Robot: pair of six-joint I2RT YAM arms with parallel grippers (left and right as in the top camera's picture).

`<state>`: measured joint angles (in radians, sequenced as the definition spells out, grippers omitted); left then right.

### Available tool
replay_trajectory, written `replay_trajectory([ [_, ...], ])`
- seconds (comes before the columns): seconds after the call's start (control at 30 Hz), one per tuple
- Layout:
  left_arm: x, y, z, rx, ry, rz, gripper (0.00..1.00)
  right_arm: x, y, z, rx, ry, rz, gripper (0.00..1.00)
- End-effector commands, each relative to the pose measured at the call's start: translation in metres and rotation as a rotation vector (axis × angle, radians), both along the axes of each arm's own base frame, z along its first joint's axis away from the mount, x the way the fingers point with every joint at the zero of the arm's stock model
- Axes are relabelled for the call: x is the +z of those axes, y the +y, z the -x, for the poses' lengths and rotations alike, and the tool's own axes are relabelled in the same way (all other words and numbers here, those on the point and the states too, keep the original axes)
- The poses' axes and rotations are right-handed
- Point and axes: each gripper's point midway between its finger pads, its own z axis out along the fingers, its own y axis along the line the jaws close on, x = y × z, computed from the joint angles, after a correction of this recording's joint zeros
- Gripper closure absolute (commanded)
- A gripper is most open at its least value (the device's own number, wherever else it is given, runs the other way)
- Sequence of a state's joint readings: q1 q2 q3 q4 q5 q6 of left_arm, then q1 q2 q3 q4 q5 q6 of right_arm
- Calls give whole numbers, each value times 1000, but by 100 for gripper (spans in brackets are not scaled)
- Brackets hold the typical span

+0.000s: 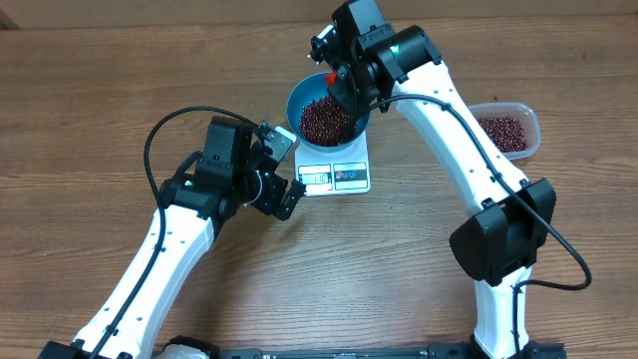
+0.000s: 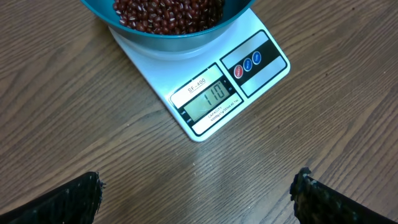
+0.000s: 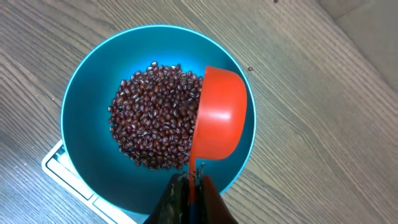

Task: Scoop item into bowl and weigh 150g on scale
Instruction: 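Tip the red scoop over the blue bowl to pour the beans, then move the empty scoop with the right gripper back toward the tub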

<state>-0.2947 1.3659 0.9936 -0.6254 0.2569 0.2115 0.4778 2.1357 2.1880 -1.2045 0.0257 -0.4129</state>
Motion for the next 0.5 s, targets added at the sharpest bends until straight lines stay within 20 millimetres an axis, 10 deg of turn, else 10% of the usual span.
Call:
replay_trajectory([
  [0.0, -3, 0, 0, 7, 12, 4, 0, 56, 1, 3, 14, -109, -71, 96],
  [0.47, -3, 0, 0, 7, 12, 3, 1, 126, -78, 0, -179, -141, -317, 96],
])
